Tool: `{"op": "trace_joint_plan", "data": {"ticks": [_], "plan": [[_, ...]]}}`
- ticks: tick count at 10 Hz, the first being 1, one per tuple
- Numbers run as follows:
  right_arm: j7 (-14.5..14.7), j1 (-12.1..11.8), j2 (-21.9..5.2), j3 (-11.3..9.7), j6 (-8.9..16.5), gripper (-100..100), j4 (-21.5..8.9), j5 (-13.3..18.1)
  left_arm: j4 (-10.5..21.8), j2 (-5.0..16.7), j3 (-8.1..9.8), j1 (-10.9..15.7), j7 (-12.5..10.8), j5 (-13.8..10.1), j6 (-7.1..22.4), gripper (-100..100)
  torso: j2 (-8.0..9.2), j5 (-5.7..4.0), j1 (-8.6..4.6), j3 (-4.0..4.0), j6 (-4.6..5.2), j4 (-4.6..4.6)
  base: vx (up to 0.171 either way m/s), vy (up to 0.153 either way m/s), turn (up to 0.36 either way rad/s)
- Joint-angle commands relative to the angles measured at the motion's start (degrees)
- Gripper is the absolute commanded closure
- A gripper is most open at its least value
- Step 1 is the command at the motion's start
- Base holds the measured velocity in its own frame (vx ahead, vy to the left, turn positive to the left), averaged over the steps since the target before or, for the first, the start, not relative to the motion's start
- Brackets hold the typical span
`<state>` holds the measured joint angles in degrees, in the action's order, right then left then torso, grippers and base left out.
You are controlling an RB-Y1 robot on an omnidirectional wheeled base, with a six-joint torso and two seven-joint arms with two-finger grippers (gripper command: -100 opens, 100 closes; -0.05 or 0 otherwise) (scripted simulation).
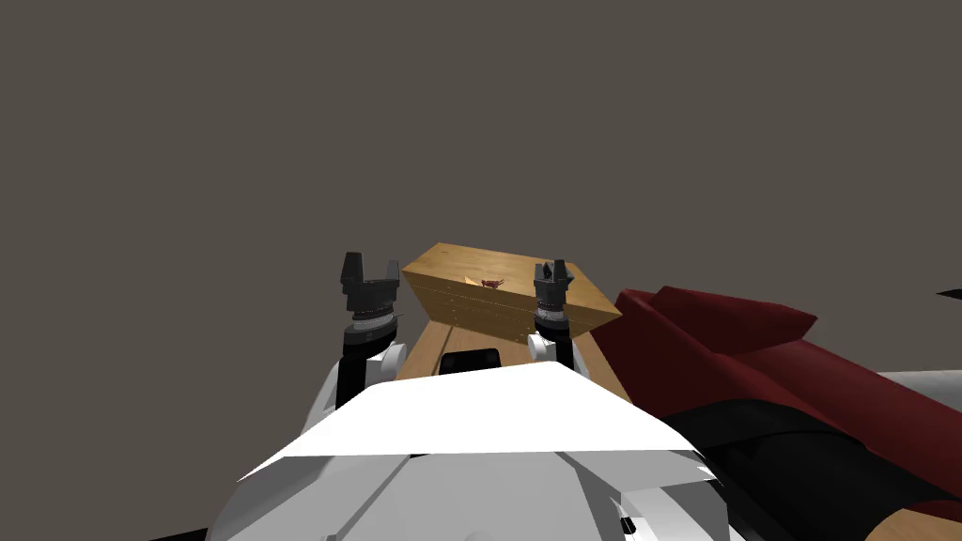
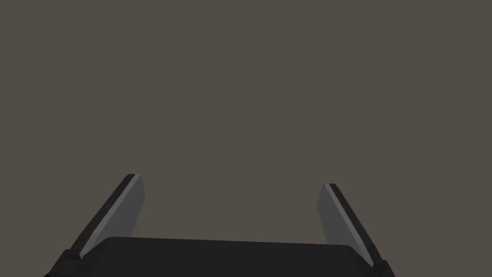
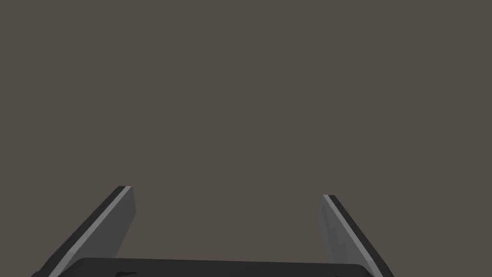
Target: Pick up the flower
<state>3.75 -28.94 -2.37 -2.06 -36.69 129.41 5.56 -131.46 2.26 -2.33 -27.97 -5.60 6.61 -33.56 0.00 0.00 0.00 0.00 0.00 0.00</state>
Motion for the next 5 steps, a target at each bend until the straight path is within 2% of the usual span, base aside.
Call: {"op": "trace_joint_plan", "data": {"ticks": [1,3,4,5], "plan": [[-0.23,0.09,-1.31,-0.26,-0.38,-100,-0.11,-1.75,0.0,0.0,0.0,0.0,0.0,0.0,0.0,0,0.0,0.0,0.0,0.0,0.0,0.0,-0.022,0.03,0.097],[-0.82,0.37,-3.5,-0.8,-1.23,-100,-0.42,-5.32,0.0,-0.01,-0.01,0.01,0.0,0.0,0.0,0,0.12,0.05,0.22,0.07,-0.01,0.03,-0.04,0.079,0.14],[-0.82,0.37,-3.5,-0.8,-1.23,-100,-0.42,-5.82,0.0,-0.01,-0.01,0.01,0.0,0.0,0.0,0,0.15,0.07,0.32,0.08,-0.02,0.03,-0.032,0.066,0.026],[-1.26,0.6,-4.74,-1.13,-1.81,-100,-0.67,-8.14,0.0,-0.01,-0.01,0.0,0.0,0.0,0.0,0,0.14,0.06,0.26,0.08,0.01,0.03,-0.038,0.064,0.108]]}}
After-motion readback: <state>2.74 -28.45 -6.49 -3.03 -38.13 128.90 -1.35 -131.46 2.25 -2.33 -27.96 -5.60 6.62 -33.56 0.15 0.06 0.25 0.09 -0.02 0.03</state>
